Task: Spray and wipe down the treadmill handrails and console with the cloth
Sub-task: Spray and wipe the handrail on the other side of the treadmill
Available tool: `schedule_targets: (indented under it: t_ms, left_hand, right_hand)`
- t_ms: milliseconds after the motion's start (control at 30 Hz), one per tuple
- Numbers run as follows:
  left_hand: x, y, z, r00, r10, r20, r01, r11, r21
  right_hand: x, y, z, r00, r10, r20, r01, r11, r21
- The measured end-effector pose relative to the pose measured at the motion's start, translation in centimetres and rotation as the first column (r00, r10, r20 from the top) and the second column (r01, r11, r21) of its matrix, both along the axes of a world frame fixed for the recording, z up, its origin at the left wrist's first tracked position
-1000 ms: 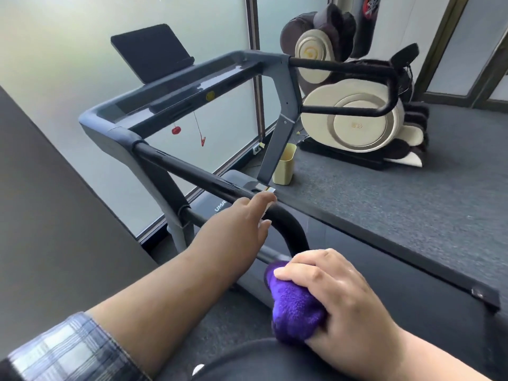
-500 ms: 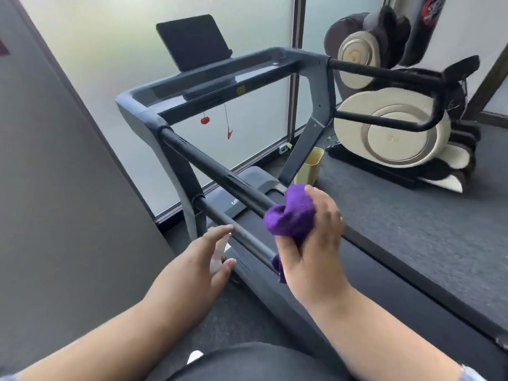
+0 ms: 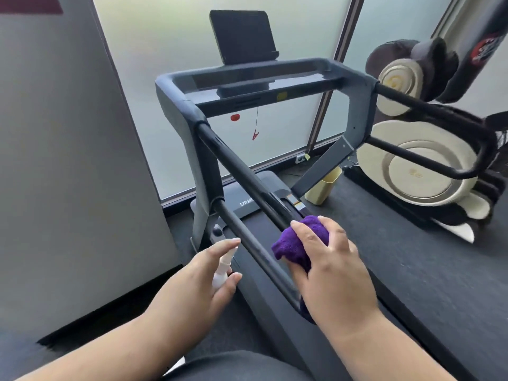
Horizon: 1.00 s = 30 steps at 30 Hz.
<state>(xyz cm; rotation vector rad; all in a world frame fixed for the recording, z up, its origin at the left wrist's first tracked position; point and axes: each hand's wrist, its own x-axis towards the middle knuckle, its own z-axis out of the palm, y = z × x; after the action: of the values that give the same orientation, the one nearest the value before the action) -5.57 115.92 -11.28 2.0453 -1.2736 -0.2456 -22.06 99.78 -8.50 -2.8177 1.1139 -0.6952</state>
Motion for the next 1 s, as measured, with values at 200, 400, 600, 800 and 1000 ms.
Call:
schedule_targets:
  t_ms: [200,400,600,800,1000]
  left_hand:
    - [2.4,-1.1,-0.2,0.999,0.022,-0.034,-0.023,0.999,-0.031]
    - [5.5,-2.2,0.0,0.997,0.058,-0.057,-0.062,0.996,-0.069]
    - [9.3,-2.6,0.0,0.992,0.102,-0.073,-0.11,0.989,-0.102]
    - [12.8,-1.4,-1.0,0.987,0.134,-0.088,-0.141,0.987,-0.079]
    - [16.5,-0.4,-1.1,0.985,0.142,-0.102,-0.151,0.985,-0.088]
  right_hand:
    - [5.3,-1.8,2.4,0.912,0.014,-0.409,-0.017,1.0,-0.005]
    - [12.1,-3.4,3.6,0.847,0.024,-0.531,-0.021,1.0,0.012]
    - [19.6,-5.2,3.5,0.824,0.037,-0.565,-0.041,0.999,0.006]
    - [27.7,-6.7,3.8,0.834,0.011,-0.552,-0.013,1.0,0.0]
    - [34.1,-7.6,4.2,0.84,-0.013,-0.543,0.003,1.0,-0.02]
